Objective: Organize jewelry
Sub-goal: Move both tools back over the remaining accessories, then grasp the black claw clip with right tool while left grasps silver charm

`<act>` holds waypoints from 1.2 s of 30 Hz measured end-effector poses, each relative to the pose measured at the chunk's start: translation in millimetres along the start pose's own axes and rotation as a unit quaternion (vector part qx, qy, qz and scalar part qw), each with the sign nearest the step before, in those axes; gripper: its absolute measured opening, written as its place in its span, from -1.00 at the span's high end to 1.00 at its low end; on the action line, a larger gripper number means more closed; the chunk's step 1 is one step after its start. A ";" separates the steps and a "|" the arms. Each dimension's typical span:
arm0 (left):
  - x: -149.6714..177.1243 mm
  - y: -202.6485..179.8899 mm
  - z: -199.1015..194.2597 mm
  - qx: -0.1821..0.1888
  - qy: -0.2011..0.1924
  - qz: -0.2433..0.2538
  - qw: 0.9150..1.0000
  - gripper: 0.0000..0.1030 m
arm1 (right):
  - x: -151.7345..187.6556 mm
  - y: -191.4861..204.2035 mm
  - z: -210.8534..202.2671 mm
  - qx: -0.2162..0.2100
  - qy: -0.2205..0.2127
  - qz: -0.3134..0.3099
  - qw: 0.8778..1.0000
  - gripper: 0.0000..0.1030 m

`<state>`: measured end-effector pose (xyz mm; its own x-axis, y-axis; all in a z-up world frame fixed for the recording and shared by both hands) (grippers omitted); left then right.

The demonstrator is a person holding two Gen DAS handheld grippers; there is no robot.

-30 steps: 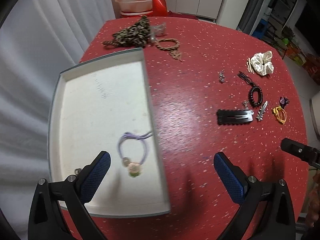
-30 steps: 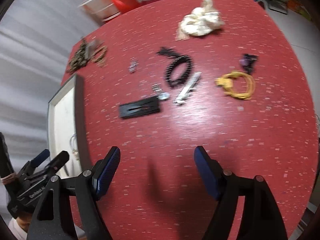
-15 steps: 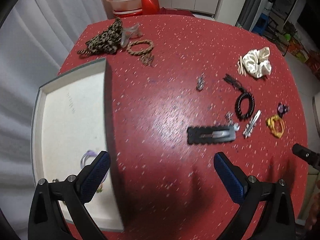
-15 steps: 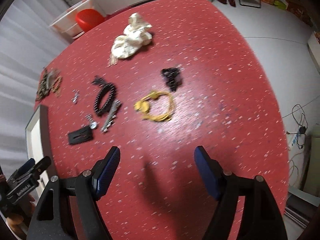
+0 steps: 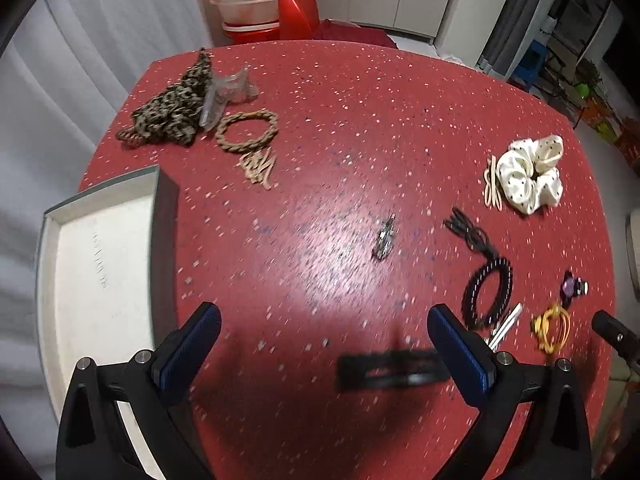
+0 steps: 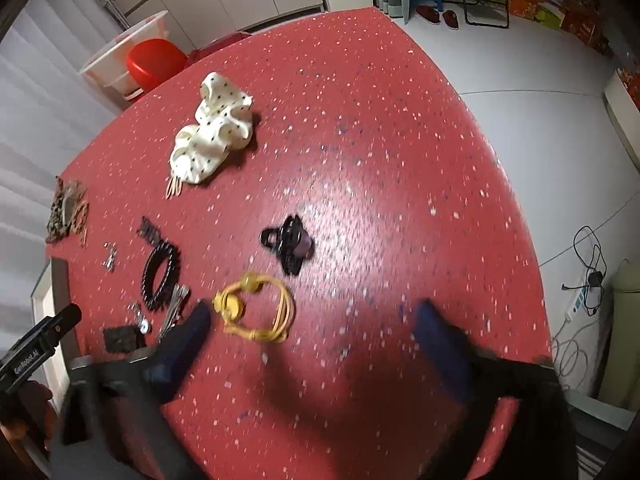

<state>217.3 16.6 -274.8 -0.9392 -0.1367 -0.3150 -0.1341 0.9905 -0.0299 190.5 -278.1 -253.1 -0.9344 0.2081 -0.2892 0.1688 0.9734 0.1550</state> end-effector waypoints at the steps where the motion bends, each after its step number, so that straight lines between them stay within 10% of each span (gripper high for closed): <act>1: -2.5 -1.2 2.9 0.000 0.001 -0.001 1.000 -1.00 | -1.7 0.7 1.6 0.001 0.002 -0.002 1.000 -0.99; 20: -34.9 -40.0 56.9 0.018 -0.004 0.062 0.998 -0.65 | -38.0 22.0 48.2 0.012 0.015 -0.039 0.999 -0.94; 28: -39.6 -58.5 49.4 0.026 -0.016 0.077 0.997 -0.03 | -42.0 31.9 56.6 0.055 0.006 -0.060 0.997 -0.55; 36: -36.4 -61.6 42.1 0.033 -0.013 0.068 0.997 0.81 | -40.3 26.7 51.4 0.079 -0.015 -0.063 0.995 0.38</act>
<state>273.1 -38.9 -301.4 -0.9388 -0.0016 -0.3445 0.0160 0.9987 -0.0483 248.8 -255.6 -285.8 -0.9417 0.0843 -0.3258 0.1007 0.9943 -0.0339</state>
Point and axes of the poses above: each gripper's, at about its wrist camera, not at the fingertips, and z roughly the way its jaws point, y to its left, x to its underside, the point moved 9 cm from there along z, roughly the way its jaws point, and after that the axes turned 1 degree about -y, right-handed, at the moved point
